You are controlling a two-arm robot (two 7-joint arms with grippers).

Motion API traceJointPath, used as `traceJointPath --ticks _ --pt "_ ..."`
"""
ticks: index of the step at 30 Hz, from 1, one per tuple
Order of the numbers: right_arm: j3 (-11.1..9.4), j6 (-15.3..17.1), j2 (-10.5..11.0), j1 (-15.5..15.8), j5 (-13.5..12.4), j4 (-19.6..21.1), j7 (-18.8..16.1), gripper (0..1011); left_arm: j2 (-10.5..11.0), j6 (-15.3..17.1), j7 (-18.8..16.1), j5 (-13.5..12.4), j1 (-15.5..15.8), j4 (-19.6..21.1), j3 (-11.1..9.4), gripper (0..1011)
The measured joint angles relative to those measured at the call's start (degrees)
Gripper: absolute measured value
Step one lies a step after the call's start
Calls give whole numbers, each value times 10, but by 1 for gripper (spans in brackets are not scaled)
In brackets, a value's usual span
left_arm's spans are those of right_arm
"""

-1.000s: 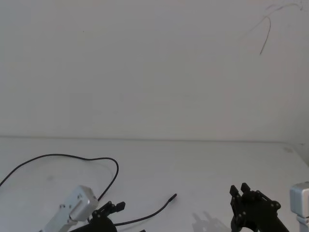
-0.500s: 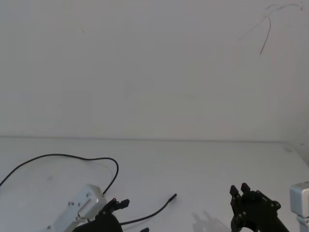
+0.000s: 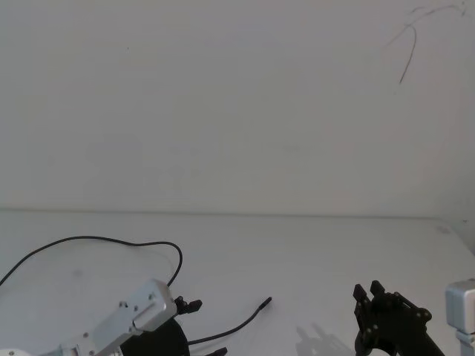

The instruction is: Pick up the data cable with the one hand.

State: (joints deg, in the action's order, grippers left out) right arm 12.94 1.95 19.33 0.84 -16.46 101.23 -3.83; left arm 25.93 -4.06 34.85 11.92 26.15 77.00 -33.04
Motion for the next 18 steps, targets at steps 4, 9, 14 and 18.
traceJointPath --ticks 4,9,14,18 --pt "0 0 0 0 0 0 0 251 0 -1 6 -11 10 -11 -5 1001" --pt "0 0 0 0 0 0 0 251 -2 2 15 -22 21 -22 -11 1001" --pt "0 0 0 0 0 0 0 251 -3 6 20 -29 28 -30 -15 981" --pt "0 0 0 0 0 0 0 251 -4 8 23 -32 32 -34 -17 907"
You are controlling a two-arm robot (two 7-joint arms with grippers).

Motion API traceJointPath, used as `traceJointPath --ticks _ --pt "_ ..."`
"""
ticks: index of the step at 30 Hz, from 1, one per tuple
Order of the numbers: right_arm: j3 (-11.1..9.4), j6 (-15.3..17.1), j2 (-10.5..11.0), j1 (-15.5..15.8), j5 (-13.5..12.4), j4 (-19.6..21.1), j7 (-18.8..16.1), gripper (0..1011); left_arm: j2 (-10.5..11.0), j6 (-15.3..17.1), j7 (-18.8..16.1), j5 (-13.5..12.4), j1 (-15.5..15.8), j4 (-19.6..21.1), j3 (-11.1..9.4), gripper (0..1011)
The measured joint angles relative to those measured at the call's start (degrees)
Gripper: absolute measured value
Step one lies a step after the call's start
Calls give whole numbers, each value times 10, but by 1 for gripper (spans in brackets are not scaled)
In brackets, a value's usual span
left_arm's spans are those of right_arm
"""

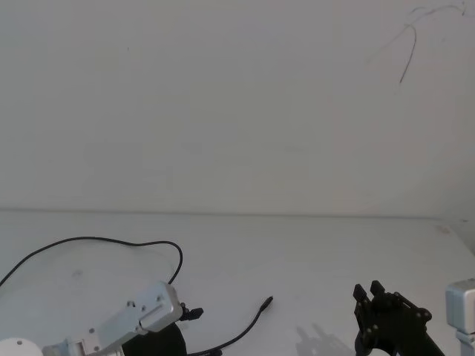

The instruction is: Pick up the data cable with the one hand.

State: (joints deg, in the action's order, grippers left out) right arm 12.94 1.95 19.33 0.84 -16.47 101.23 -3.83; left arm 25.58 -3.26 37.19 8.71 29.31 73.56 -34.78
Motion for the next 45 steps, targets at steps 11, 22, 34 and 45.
traceJointPath --ticks 11,22,34,45 --pt "0 0 0 0 0 0 0 251 -1 4 5 -6 6 -7 -3 559" --pt "0 0 0 0 0 0 0 251 -1 5 7 -9 9 -10 -5 226" --pt "0 0 0 0 0 0 0 251 -1 4 10 -8 9 -11 -5 50" --pt "0 0 0 0 0 0 0 251 11 -22 38 38 -6 7 14 50"
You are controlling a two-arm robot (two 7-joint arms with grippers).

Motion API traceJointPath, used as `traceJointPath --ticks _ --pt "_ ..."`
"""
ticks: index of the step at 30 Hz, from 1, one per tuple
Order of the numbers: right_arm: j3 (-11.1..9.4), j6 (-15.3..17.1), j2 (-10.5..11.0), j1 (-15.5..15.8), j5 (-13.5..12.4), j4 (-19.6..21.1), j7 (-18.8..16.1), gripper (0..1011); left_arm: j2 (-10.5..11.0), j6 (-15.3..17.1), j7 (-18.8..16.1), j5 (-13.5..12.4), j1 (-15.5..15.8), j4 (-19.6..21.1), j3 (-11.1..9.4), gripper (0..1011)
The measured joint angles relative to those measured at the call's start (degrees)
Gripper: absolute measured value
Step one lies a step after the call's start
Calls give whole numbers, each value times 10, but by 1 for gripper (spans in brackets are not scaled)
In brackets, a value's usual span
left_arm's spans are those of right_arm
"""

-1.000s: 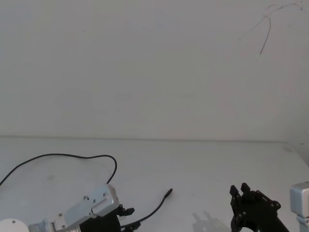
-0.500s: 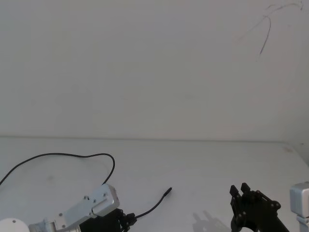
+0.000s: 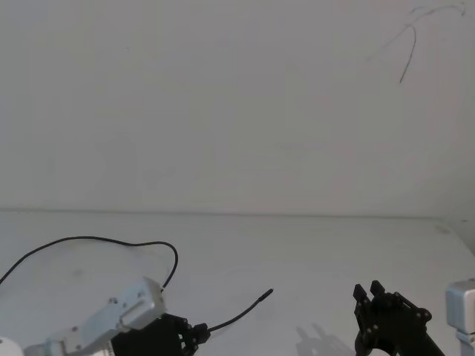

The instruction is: Pick up the data cable with the one hand.

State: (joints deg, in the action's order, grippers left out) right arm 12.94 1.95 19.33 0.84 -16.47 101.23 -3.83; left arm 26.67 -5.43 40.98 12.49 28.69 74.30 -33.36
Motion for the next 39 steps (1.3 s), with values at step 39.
traceJointPath --ticks 39 --pt "-3 15 -13 -10 -50 23 -44 251 145 -23 101 182 -134 109 88 50"
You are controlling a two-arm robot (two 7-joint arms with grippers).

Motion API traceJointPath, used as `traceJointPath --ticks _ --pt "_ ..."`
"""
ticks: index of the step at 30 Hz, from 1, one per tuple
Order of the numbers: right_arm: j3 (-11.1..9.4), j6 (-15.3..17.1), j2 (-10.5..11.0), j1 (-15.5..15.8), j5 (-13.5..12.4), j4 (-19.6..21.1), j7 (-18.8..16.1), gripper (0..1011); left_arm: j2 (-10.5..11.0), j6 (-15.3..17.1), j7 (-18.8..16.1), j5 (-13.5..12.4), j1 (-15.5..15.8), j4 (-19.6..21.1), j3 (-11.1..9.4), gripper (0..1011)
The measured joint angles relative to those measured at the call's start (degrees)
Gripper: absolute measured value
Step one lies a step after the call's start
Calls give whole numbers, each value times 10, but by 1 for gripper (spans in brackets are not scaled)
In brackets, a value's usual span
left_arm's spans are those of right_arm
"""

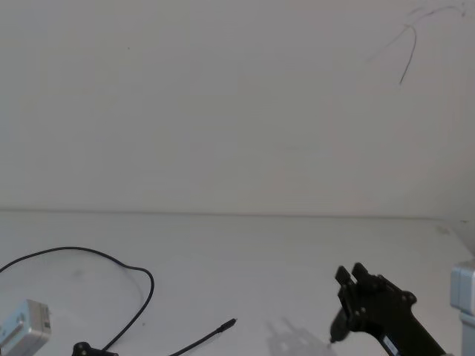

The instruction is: Pick up the data cable with the one hand.

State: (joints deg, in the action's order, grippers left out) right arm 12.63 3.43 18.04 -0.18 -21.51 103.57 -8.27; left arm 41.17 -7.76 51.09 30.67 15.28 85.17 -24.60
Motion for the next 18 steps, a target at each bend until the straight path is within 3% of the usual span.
traceJointPath --ticks 11,18 --pt "13 29 -24 -28 -64 13 -42 251 6 1 3 6 -5 4 3 50" --pt "28 36 -34 -46 -85 2 -61 251 8 1 4 8 -7 5 3 50"
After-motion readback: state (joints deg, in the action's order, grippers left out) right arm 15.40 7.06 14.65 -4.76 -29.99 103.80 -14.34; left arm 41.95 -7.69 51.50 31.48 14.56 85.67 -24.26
